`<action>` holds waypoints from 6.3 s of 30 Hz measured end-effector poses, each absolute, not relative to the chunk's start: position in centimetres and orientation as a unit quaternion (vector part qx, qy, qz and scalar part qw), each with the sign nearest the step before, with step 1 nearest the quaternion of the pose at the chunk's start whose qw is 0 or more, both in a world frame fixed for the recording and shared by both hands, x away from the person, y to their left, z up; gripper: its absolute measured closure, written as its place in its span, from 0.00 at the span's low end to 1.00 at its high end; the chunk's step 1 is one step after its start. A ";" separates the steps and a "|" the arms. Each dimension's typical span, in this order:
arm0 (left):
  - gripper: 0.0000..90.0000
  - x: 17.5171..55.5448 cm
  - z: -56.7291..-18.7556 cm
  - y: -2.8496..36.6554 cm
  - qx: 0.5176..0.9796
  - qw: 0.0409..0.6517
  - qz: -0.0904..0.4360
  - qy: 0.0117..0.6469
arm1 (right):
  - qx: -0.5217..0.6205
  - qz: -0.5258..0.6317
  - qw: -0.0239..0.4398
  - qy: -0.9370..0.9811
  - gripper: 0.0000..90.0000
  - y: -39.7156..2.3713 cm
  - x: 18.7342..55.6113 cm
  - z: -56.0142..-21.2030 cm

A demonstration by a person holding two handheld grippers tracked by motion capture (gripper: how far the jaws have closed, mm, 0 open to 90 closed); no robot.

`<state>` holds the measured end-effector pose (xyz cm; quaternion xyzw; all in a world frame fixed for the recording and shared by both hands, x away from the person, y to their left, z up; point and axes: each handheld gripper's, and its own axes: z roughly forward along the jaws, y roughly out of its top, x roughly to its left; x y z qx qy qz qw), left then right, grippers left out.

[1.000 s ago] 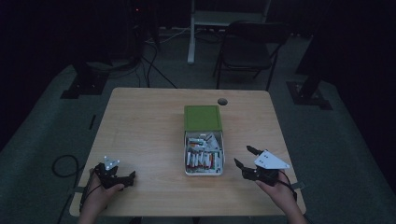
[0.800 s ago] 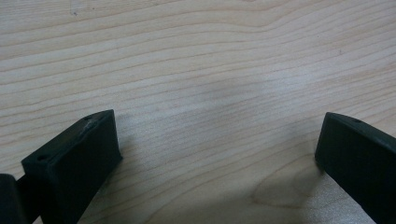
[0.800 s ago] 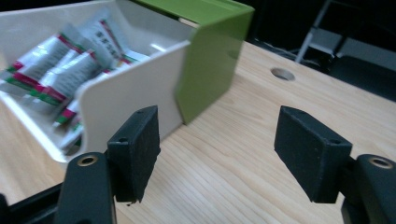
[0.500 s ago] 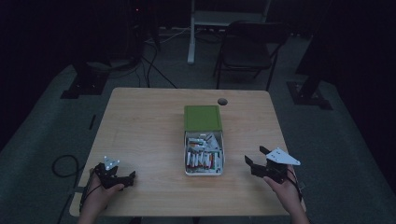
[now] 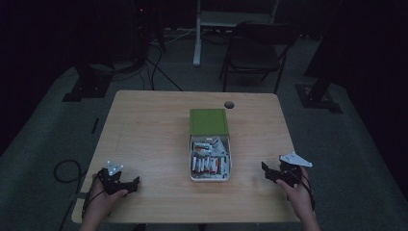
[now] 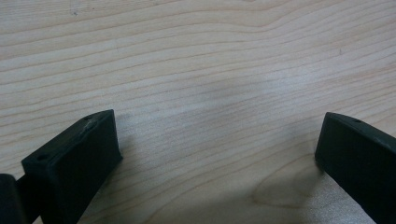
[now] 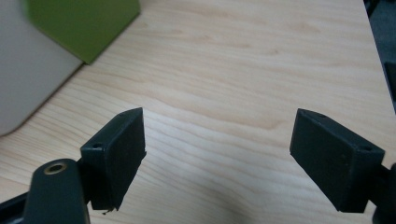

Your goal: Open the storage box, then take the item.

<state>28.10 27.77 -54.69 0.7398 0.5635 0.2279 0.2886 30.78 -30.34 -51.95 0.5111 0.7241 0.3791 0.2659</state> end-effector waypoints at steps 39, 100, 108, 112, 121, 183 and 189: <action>0.00 28.1 -54.7 27.8 0.740 0.288 0.228 0.564 | 0.551 0.318 0.230 0.736 0.13 -31.8 31.0 -55.1; 0.01 29.1 -50.0 23.3 0.796 0.299 0.212 0.482 | 0.552 0.318 0.230 0.736 0.13 -31.8 31.0 -55.1; 0.05 29.2 -49.2 22.1 0.800 0.322 0.210 0.461 | 0.551 0.318 0.230 0.736 0.13 -31.8 31.0 -55.1; 0.05 29.3 -48.7 21.6 0.802 0.332 0.205 0.453 | 0.551 0.318 0.230 0.736 0.13 -31.8 31.0 -55.1; 0.05 28.9 -47.0 20.3 0.804 0.340 0.231 0.430 | 0.552 0.318 0.230 0.736 0.13 -31.8 31.0 -55.1; 0.19 29.3 -43.1 5.9 0.856 0.422 0.183 0.236 | 0.551 0.319 0.230 0.736 0.13 -31.8 31.0 -55.1; 0.24 29.6 -44.0 5.1 0.862 0.414 0.182 0.231 | 0.551 0.319 0.230 0.736 0.13 -31.8 31.0 -55.1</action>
